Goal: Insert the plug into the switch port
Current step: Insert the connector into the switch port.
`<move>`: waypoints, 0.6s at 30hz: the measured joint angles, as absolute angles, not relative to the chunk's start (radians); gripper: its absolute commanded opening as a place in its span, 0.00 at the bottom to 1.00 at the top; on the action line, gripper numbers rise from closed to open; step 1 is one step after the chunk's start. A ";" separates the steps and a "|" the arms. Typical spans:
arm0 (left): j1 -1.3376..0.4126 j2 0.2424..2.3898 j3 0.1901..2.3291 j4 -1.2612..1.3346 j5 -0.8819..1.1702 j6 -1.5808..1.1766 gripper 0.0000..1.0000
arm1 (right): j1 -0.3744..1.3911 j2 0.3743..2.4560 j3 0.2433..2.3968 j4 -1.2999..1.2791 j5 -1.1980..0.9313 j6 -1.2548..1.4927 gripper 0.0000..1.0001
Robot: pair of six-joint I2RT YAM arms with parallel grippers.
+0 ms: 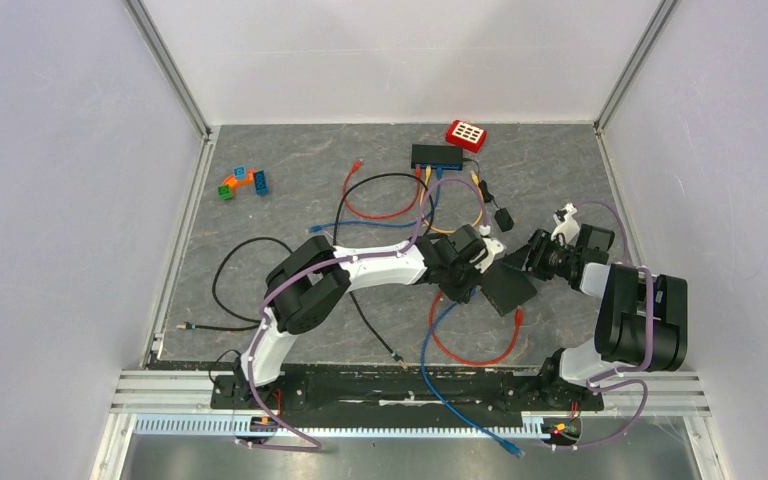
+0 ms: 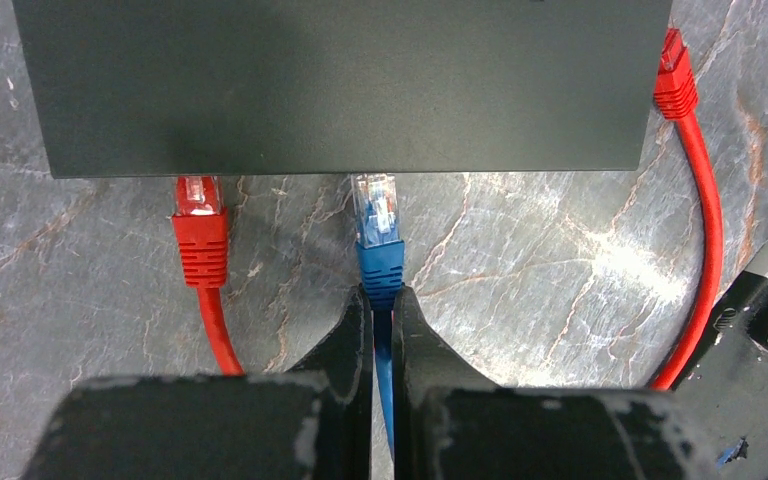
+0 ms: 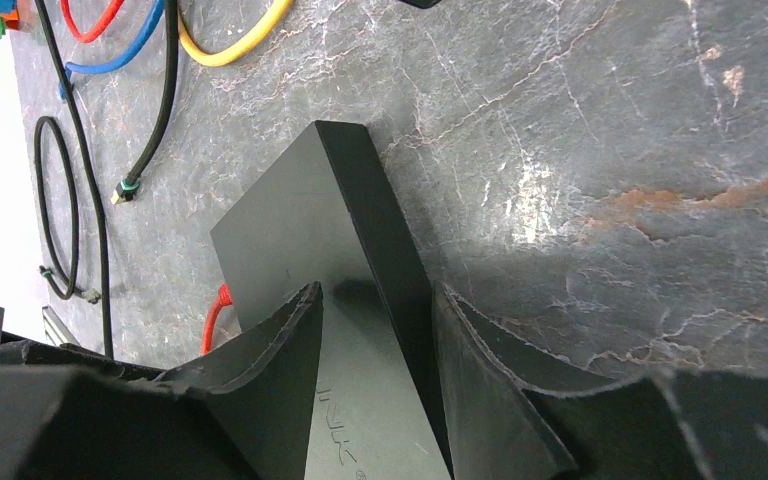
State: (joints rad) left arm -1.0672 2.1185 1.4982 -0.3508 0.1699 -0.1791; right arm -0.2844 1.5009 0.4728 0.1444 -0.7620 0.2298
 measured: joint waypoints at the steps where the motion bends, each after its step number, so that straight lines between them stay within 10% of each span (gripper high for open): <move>1: -1.068 2.122 1.505 -0.359 0.168 -0.180 0.02 | -0.284 1.501 0.473 0.144 -0.762 0.227 0.47; 18: -1.067 2.140 1.553 -0.432 0.155 -0.197 0.02 | -0.285 1.502 0.475 0.141 -0.763 0.216 0.46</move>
State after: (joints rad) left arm -1.0668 2.1403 1.5532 -0.4320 0.1551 -0.1967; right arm -0.2852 1.5024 0.4747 0.1406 -0.7631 0.2157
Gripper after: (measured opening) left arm 0.053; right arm 0.458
